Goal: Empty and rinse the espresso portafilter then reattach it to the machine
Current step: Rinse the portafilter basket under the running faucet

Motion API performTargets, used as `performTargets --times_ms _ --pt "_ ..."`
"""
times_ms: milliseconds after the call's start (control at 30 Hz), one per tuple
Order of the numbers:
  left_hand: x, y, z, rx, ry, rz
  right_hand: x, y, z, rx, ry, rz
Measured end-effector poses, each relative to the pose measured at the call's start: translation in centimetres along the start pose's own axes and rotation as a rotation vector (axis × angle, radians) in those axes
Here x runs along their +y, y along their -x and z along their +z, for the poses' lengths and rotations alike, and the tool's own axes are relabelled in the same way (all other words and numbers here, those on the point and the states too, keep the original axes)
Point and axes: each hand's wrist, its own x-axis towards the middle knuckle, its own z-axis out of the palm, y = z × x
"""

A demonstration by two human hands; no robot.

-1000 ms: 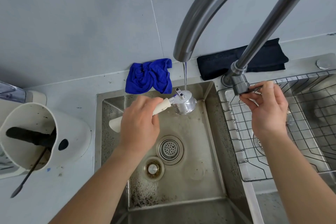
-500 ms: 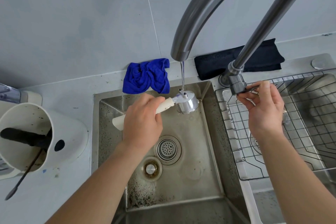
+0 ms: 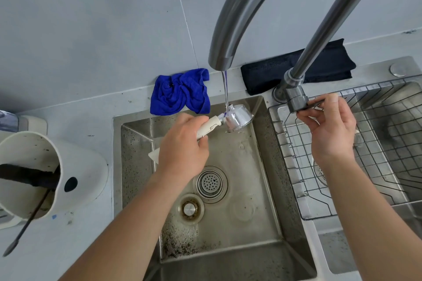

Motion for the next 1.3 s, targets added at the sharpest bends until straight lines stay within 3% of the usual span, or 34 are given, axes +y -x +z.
performTargets --times_ms 933,1300 --pt "2.8 -3.3 1.7 -0.03 0.154 -0.035 0.1 -0.3 -0.2 -0.024 0.012 -0.028" --pt "3.3 -2.7 2.3 -0.131 0.219 -0.049 -0.2 -0.1 0.0 -0.018 0.032 -0.026"
